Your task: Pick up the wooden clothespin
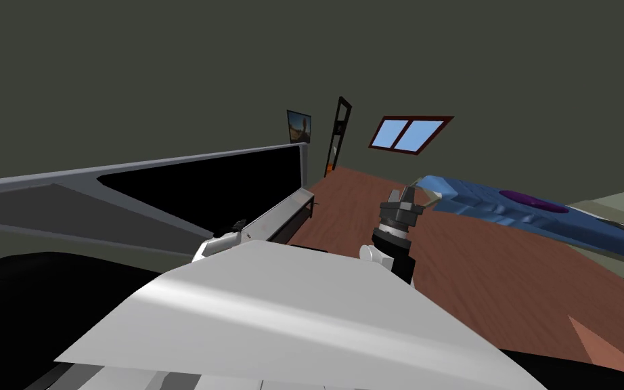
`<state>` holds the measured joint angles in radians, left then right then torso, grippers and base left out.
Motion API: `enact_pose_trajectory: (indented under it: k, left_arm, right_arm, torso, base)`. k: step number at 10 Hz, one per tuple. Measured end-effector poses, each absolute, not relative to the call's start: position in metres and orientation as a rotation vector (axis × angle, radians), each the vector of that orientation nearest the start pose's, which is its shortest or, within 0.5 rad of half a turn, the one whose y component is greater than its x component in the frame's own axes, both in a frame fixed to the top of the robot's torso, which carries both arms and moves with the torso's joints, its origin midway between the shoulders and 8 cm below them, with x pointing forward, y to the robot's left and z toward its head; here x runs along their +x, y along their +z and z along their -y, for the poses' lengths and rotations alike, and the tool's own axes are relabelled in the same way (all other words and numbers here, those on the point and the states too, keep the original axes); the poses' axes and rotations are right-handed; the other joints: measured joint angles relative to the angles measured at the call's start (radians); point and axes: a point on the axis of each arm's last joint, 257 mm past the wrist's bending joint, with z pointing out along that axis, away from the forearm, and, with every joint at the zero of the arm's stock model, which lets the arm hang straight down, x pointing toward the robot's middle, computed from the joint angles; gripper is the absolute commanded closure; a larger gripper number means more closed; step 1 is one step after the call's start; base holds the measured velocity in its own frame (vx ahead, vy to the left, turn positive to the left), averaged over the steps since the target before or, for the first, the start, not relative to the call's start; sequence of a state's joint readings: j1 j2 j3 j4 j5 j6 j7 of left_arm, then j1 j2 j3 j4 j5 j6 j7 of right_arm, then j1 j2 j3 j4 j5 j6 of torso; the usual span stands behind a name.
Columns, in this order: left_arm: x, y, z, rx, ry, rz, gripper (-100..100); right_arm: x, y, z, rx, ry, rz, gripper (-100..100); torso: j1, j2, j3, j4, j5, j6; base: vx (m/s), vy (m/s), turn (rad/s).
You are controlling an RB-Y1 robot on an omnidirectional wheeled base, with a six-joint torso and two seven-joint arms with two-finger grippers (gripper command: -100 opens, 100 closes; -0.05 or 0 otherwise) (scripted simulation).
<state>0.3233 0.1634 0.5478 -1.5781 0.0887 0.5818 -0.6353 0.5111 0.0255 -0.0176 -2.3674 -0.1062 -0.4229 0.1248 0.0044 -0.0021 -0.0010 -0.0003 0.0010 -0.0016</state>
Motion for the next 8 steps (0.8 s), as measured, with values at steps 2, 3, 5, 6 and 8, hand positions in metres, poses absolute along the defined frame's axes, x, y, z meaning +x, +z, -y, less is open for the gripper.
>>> enact_pose_trajectory:
  k: [2, 3, 5, 6, 8]
  left_arm:
    - [0.242, -0.443, -0.575, -1.596, 0.117, -1.754, -100]
    - [0.232, -0.456, -0.574, -1.635, 0.129, -1.780, -100]
    - [0.211, -0.478, -0.569, -1.704, 0.149, -1.835, -100]
    - [0.203, -0.486, -0.566, -1.736, 0.156, -1.859, -100]
    - [0.189, -0.500, -0.560, -1.789, 0.165, -1.903, -100]
  right_arm:
    - [0.334, 0.045, 0.299, 0.691, 1.235, -0.561, 0]
    - [0.334, 0.045, 0.299, 0.691, 1.236, -0.561, 0]
    - [0.334, 0.045, 0.299, 0.691, 1.235, -0.561, 0]
    - [0.334, 0.045, 0.299, 0.691, 1.236, -0.561, 0]
    - [0.334, 0.045, 0.299, 0.691, 1.235, -0.561, 0]
  torso:
    - [0.001, 0.000, 0.000, 0.000, 0.000, 0.000]
    - [0.001, 0.000, 0.000, 0.000, 0.000, 0.001]
    - [0.002, 0.000, 0.000, 0.000, 0.001, 0.000]
    - [0.003, 0.001, 0.000, 0.000, 0.001, 0.000]
    - [0.001, 0.000, 0.000, 0.000, 0.000, 0.000]
  base:
    - [-0.020, 0.055, -0.135]
    - [-0.027, 0.073, -0.287]
    - [-0.023, 0.073, -0.152]
    - [-0.021, 0.059, -0.090]
    - [-0.011, 0.048, -0.120]
